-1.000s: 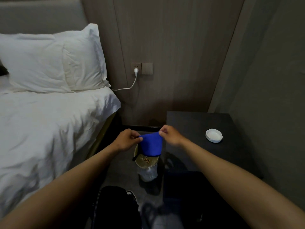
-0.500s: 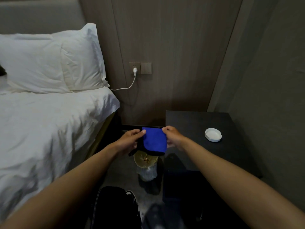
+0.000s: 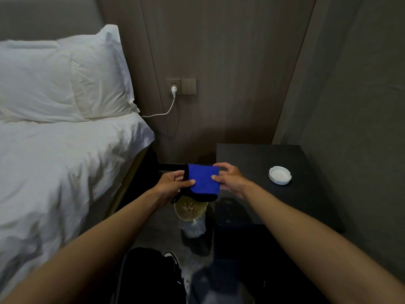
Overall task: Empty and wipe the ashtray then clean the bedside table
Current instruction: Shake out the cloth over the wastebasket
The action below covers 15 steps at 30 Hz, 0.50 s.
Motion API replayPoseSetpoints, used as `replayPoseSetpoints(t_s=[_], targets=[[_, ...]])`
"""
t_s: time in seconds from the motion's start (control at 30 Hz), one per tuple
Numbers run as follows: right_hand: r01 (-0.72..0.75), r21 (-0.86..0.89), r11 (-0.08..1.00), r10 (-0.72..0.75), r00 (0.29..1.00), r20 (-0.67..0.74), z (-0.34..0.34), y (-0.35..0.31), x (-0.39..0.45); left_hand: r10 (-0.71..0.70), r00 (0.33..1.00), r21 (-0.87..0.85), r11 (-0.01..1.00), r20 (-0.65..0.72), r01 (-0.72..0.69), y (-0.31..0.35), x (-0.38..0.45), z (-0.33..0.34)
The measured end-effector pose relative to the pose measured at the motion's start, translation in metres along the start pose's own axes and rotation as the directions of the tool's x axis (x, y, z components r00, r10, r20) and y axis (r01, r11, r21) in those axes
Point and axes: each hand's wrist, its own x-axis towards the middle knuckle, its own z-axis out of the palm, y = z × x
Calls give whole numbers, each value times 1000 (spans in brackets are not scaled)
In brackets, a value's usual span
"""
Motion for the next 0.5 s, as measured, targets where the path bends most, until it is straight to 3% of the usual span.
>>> replayPoseSetpoints(t_s=[0.23,0.5], targets=[[-3,-4,1000,2,992,-127,-11,4,10,-13,999,-79,997,-39,10,3,15,23],[37,-179,983,-76,974,-215,-38,5,19,-73,995,-68,995,-70,69,-1,57,47]])
